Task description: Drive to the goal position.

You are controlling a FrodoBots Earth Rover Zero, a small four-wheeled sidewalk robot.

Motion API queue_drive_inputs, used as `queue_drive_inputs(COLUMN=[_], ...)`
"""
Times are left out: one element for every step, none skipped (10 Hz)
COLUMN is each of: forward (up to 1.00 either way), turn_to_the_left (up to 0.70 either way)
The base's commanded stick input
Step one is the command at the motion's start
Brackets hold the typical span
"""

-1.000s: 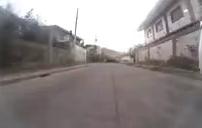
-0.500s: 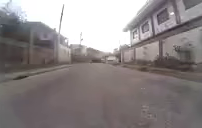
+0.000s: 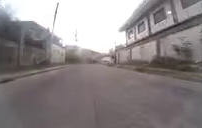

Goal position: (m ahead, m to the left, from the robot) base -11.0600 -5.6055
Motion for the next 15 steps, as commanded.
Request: queue_drive_inputs(forward=[1.0,1.0,1.0,1.0,1.0,1.0,1.0,1.0,1.0,1.0,1.0,1.0,1.0,1.0,1.0], turn_to_the_left=[0.0,0.0,0.0,-0.2,-0.4,-0.4,-0.4,-0.4,-0.4,-0.4,-0.4,-0.31,-0.22,-0.12,-0.03])
